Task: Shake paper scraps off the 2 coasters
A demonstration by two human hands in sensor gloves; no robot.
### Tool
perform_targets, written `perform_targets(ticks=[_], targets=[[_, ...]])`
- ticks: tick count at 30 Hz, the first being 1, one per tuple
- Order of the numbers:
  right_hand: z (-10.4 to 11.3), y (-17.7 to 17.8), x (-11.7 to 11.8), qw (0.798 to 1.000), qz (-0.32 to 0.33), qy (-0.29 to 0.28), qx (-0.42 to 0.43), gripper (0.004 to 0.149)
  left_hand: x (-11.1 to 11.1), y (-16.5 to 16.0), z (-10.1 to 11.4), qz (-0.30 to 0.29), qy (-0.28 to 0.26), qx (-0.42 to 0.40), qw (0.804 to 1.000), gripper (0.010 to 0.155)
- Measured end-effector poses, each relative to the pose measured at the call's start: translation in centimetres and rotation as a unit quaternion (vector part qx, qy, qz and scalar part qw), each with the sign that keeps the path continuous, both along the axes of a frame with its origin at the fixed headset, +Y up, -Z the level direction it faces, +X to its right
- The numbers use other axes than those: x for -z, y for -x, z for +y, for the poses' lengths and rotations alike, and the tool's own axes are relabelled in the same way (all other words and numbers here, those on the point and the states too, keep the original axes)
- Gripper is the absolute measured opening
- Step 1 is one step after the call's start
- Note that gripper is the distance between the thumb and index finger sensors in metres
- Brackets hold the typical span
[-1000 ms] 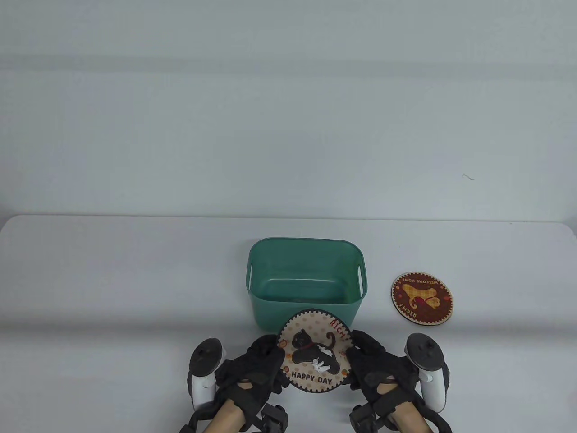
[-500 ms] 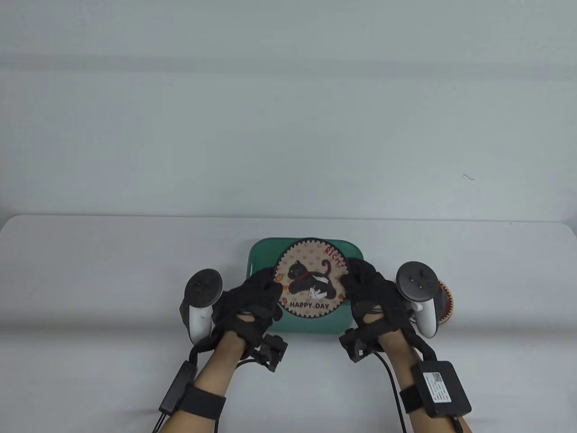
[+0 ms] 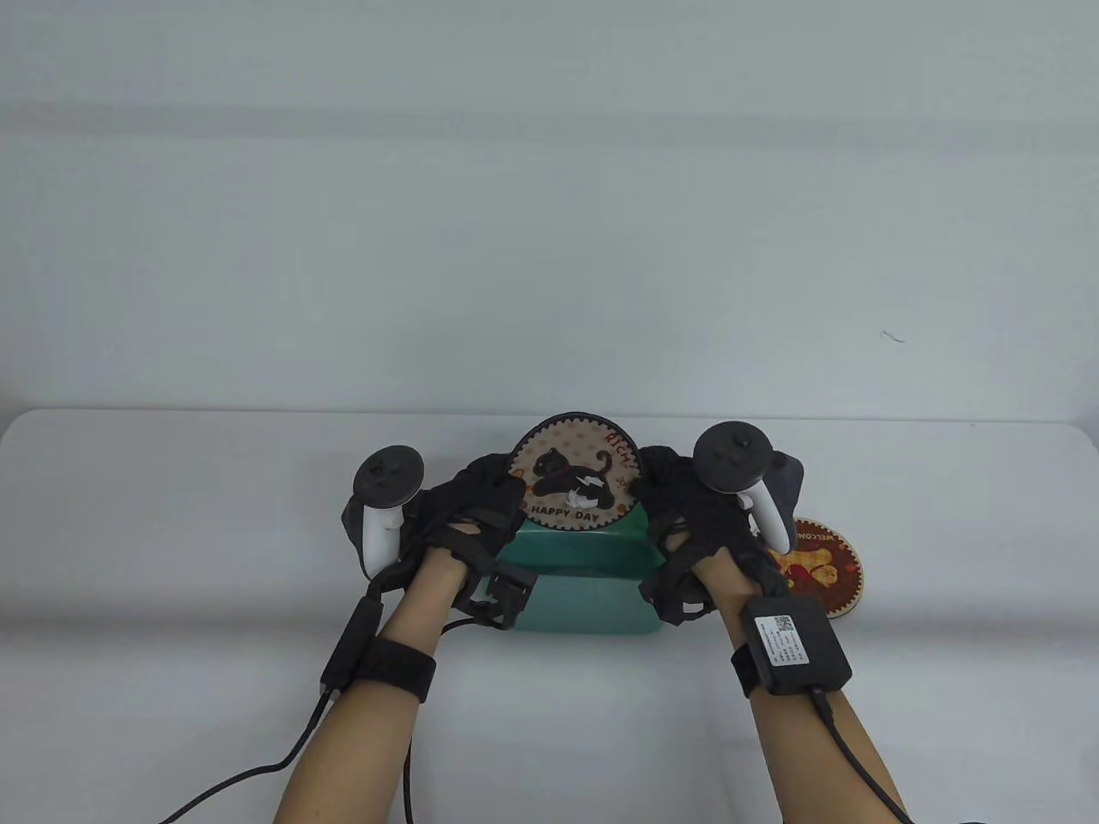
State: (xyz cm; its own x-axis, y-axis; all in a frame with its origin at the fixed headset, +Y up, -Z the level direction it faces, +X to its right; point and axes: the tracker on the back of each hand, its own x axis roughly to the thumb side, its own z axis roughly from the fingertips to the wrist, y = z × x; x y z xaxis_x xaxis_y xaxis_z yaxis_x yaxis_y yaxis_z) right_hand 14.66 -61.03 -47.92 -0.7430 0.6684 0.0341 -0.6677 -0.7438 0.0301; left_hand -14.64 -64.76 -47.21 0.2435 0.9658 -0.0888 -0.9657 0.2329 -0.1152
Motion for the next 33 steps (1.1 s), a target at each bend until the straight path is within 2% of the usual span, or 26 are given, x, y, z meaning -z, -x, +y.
perform_targets(ticks=[2,5,7,8,10,12,15,16,17,18,19,20,21,22,24,25,26,27,28,30,31,32,33], targets=[[-0.3,-0.3,-0.2,1.000,-0.003,-0.002,0.001,0.043,0.2,-0.2,-0.1,0.001,-0.003,0.014,1.000,0.042],[-0.3,-1.4,-1.3,0.999,-0.013,-0.018,0.043,0.058,0.1,-0.3,0.0,0.006,-0.016,0.038,0.999,0.042],[-0.3,-2.3,-2.8,0.994,-0.024,-0.034,0.098,0.059,0.0,-0.4,0.1,0.022,-0.031,0.046,0.998,0.042],[-0.3,-3.1,-4.3,0.992,-0.029,-0.048,0.116,0.058,-0.1,-0.4,0.1,0.028,-0.039,0.044,0.998,0.042],[-0.6,-3.9,-6.1,0.991,-0.025,-0.057,0.120,0.057,-0.1,-0.4,0.3,0.039,-0.047,0.036,0.997,0.042],[-2.0,-5.2,-8.9,0.991,-0.017,-0.052,0.124,0.057,-0.2,-0.1,0.7,0.061,-0.062,0.007,0.996,0.042],[-4.4,-6.2,-11.7,0.988,-0.013,-0.011,0.157,0.059,-0.1,0.0,1.1,0.071,-0.061,-0.015,0.996,0.042],[-5.2,-6.4,-12.4,0.987,-0.013,-0.007,0.158,0.059,0.0,0.0,1.1,0.071,-0.058,0.001,0.996,0.041],[-6.5,-6.6,-13.2,0.989,-0.011,0.002,0.146,0.060,0.3,-0.2,1.2,0.054,-0.027,0.054,0.997,0.041],[-7.3,-6.8,-13.5,0.991,-0.012,0.007,0.136,0.060,0.3,-0.3,1.4,0.025,0.014,0.101,0.994,0.041],[-8.4,-7.1,-13.9,0.991,-0.017,0.009,0.131,0.060,0.3,-0.1,1.6,-0.002,0.028,0.131,0.991,0.041],[-9.1,-7.3,-14.0,0.991,-0.020,0.012,0.132,0.060,0.2,0.1,1.9,0.023,0.007,0.126,0.992,0.041],[-9.9,-7.7,-14.1,0.990,-0.025,0.031,0.133,0.061,0.0,0.2,2.1,0.085,-0.028,0.088,0.992,0.042],[-10.1,-7.9,-14.0,0.990,-0.017,0.047,0.132,0.062,0.2,0.2,2.4,0.109,-0.036,0.052,0.992,0.042],[-10.1,-8.5,-13.9,0.990,-0.035,0.034,0.133,0.061,0.4,0.0,2.8,0.045,0.010,0.086,0.995,0.042],[-10.1,-8.6,-13.8,0.989,-0.038,0.032,0.139,0.061,0.3,0.0,3.1,0.031,0.013,0.111,0.993,0.042],[-10.1,-8.6,-13.8,0.989,-0.035,0.034,0.142,0.061,0.0,0.2,3.6,0.051,-0.017,0.119,0.991,0.042],[-10.0,-8.6,-13.8,0.989,-0.029,0.039,0.143,0.061,-0.5,0.3,4.0,0.124,-0.082,0.086,0.985,0.042],[-9.9,-8.6,-13.8,0.989,-0.029,0.035,0.141,0.062,-0.6,0.2,4.1,0.166,-0.107,0.048,0.979,0.042],[-9.9,-8.6,-13.7,0.989,-0.032,0.031,0.139,0.061,-0.2,-0.3,4.3,0.109,-0.069,0.075,0.989,0.042],[-10.0,-8.6,-13.7,0.989,-0.031,0.031,0.138,0.061,-0.2,-0.6,4.4,0.040,-0.018,0.136,0.990,0.042],[-10.0,-8.6,-13.7,0.989,-0.029,0.031,0.140,0.061,-0.4,-0.7,4.6,0.031,-0.019,0.159,0.987,0.042],[-10.0,-8.5,-13.8,0.989,-0.028,0.032,0.142,0.061,-0.7,-0.7,4.7,0.075,-0.049,0.159,0.983,0.042]])
